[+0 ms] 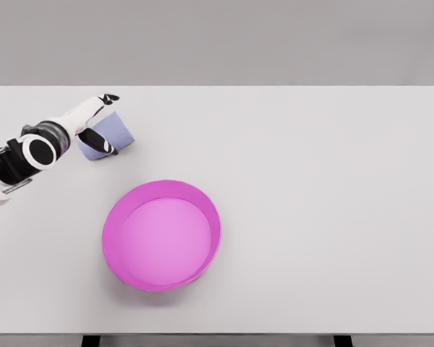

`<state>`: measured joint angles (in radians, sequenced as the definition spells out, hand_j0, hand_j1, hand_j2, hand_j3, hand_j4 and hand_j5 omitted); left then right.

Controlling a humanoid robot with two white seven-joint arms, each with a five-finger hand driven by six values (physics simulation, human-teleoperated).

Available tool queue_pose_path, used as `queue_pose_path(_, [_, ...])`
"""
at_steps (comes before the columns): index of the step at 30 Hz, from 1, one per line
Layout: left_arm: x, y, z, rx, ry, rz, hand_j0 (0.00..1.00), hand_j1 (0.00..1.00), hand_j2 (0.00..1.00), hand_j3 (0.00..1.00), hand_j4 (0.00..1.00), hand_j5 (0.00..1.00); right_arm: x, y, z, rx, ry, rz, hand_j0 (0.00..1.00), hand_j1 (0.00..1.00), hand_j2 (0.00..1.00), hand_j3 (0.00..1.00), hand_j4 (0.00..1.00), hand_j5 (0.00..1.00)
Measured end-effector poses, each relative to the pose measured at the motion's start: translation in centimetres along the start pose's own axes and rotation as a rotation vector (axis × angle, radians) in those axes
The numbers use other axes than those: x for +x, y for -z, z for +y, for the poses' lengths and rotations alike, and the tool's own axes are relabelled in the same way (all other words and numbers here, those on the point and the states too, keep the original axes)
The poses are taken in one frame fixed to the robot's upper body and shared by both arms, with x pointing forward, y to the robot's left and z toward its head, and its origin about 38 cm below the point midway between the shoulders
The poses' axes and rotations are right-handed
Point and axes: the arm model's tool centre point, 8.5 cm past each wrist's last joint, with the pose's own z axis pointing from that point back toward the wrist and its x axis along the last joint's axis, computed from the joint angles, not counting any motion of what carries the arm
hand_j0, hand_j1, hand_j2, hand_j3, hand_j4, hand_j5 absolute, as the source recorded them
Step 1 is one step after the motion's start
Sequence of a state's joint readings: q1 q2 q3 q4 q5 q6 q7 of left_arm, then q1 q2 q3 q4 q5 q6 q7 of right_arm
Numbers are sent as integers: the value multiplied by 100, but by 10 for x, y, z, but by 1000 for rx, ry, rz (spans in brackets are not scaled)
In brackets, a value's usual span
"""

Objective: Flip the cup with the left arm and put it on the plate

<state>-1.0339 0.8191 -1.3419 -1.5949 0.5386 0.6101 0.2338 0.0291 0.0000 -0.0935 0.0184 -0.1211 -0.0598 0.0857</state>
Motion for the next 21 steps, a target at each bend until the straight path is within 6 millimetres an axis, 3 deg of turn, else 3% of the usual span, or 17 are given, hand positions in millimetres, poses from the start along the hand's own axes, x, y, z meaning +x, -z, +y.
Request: queue_pose_path(21, [-7,12,-5,6,4,37,100,100,100,100,100,100,0,0,0,0,0,0,100,100,100,100,100,100])
